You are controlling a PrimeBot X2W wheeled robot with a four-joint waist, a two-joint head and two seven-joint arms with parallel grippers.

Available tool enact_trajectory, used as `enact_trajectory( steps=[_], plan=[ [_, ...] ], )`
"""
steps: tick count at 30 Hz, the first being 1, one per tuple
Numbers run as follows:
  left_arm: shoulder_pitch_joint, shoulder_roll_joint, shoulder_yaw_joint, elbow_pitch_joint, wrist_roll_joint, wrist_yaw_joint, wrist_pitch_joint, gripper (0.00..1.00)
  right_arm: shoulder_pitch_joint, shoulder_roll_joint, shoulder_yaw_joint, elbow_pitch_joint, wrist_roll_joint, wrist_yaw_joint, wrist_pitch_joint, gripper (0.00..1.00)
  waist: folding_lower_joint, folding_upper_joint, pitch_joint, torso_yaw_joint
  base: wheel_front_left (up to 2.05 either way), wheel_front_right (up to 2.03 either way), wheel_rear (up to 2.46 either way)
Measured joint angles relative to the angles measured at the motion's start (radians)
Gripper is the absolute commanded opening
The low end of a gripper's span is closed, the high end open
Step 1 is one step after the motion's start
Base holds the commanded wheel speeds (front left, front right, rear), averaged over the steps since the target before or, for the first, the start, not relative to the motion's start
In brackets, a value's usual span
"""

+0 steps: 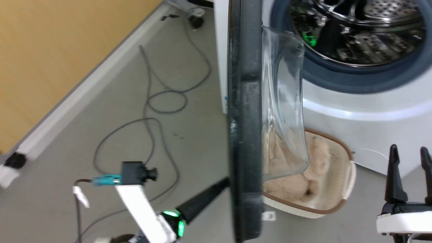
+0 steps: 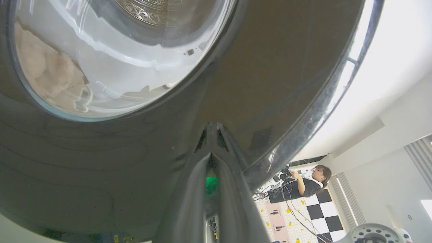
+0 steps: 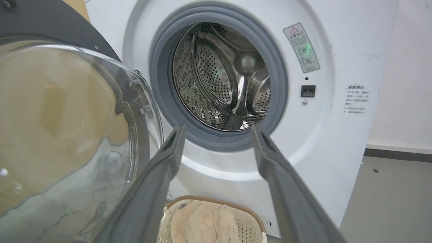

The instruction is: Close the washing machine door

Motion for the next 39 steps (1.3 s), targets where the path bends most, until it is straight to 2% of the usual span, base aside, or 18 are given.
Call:
enact_trajectory(
  steps=[9, 14, 16, 22, 28, 32, 37, 38, 39],
  plan=[
    [-0.044, -0.002, -0.21, 0.097, 0.016, 0.0, -0.145, 0.0, -0.007, 0.002, 0.017, 0.01, 0.007, 0.0, 0.0, 1.0, 0.0, 0.0, -0.008, -0.134, 0.0, 0.0, 0.0],
    [-0.112, -0.004, -0.307, 0.2, 0.007, 0.0, -0.279, 0.0, -0.009, 0.002, 0.013, 0.015, 0.01, 0.0, 0.0, 1.0, 0.0001, 0.0, -0.01, -0.215, 0.0, 0.0, 0.0],
    [-0.154, -0.004, -0.36, 0.277, 0.001, 0.0, -0.369, 0.0, -0.009, 0.002, 0.019, 0.019, 0.017, 0.0, 0.0, 1.0, 0.0, 0.0, -0.011, -0.254, 0.0, 0.0, 0.0],
    [-0.205, -0.003, -0.453, 0.397, -0.021, 0.0, -0.512, 0.0, -0.01, 0.002, 0.038, 0.031, 0.032, 0.0, 0.0, 1.0, 0.0001, 0.0, -0.014, -0.314, 0.0, 0.0, 0.0],
    [-0.213, 0.01, -0.483, 0.39, -0.004, 0.0, -0.58, 0.0, -0.009, 0.002, 0.037, 0.039, 0.052, 0.0, 0.0, 1.0, 0.0, 0.0, -0.031, -0.336, 0.0, 0.0, 0.0],
    [-0.218, 0.078, -0.497, 0.361, 0.081, 0.0, -0.696, 0.0, -0.007, 0.002, 0.029, 0.039, 0.066, 0.0, 0.0, 1.0, 0.0, 0.0, -0.052, -0.339, 0.0, 0.0, 0.0],
    [-0.264, 0.169, -0.501, 0.384, 0.276, 0.0, -0.93, 0.0, -0.008, 0.002, 0.012, 0.005, 0.062, 0.0, 0.0, 1.0, 0.0, 0.0, -0.077, -0.333, 0.0, 0.0, 0.0],
    [-0.274, 0.184, -0.492, 0.416, 0.327, 0.005, -0.958, 0.0, -0.008, 0.002, 0.01, -0.003, 0.058, 0.0, 0.0, 1.0, 0.0, 0.0, -0.082, -0.33, 0.0, 0.0, 0.0],
    [-0.28, 0.194, -0.469, 0.444, 0.384, 0.041, -0.98, 0.0, -0.008, 0.002, 0.007, -0.014, 0.058, 0.0, 0.0, 1.0, -0.0001, 0.0, -0.087, -0.327, 0.0, 0.0, 0.0]
  ],
)
